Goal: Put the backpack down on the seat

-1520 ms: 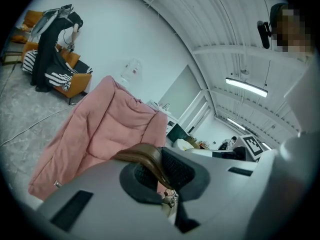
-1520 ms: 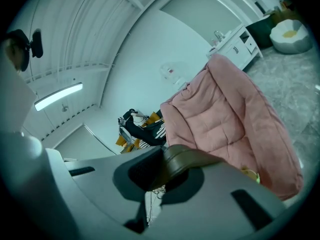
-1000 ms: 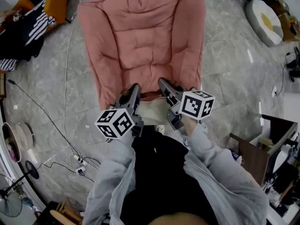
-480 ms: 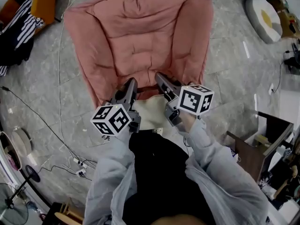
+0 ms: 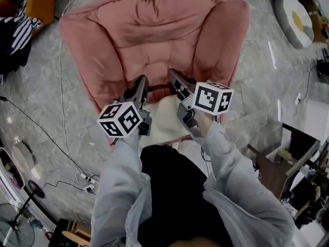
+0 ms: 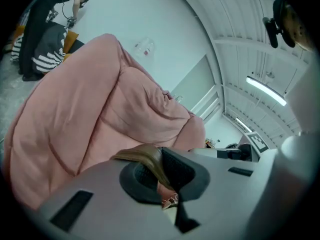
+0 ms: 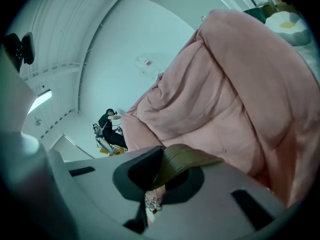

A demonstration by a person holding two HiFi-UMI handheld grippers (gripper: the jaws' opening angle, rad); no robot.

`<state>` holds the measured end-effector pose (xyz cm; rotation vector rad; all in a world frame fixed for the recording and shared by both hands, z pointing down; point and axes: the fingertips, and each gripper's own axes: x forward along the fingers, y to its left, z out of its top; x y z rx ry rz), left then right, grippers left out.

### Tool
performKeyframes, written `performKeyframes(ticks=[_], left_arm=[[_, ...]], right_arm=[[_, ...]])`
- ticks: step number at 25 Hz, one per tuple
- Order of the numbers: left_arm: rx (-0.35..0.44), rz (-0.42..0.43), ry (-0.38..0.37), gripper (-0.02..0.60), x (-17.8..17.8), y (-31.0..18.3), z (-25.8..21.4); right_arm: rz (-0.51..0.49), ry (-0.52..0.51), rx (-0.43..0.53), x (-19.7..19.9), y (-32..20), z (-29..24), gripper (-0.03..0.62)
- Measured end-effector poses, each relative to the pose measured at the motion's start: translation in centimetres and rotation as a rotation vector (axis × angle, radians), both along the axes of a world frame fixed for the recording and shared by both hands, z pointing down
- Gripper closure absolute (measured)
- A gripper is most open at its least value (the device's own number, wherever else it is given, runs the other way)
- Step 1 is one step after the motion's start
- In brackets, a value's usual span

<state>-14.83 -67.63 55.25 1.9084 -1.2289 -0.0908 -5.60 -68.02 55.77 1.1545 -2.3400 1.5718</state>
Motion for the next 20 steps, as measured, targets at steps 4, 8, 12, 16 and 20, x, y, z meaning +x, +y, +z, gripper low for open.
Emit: performKeyframes(ticks=[4,8,12,16,20], left_arm=[[-0.027,0.0,-0.016,0.568,0.1,-2.7,3.3],[-0.054,0.032,-0.048,0.568,0.7,-4.1,6.8],[-0.104,0.052,-0.067,0.568,0.9,-4.2,10.7],[-0.128,0.071,-0.11,0.568,1.6,-3.3,12.9],[-0.162,0.076,-0.114,0.568,2.5,-1.7,14.3]], right_arm=[[0.021,0.032,-0.034,0.3,-2.6,3.3,0.588],[0.048,0.064,-0.053,0.7,-4.5,6.1,0.588],[0.049,0.121,-0.112,0.9,-4.0,10.2,0.588],[0.064,0.173,-0.162,1.6,-2.6,12.8,0.588],[0.079,0.194,-0.217,2.5,-0.8,14.7,0.588]])
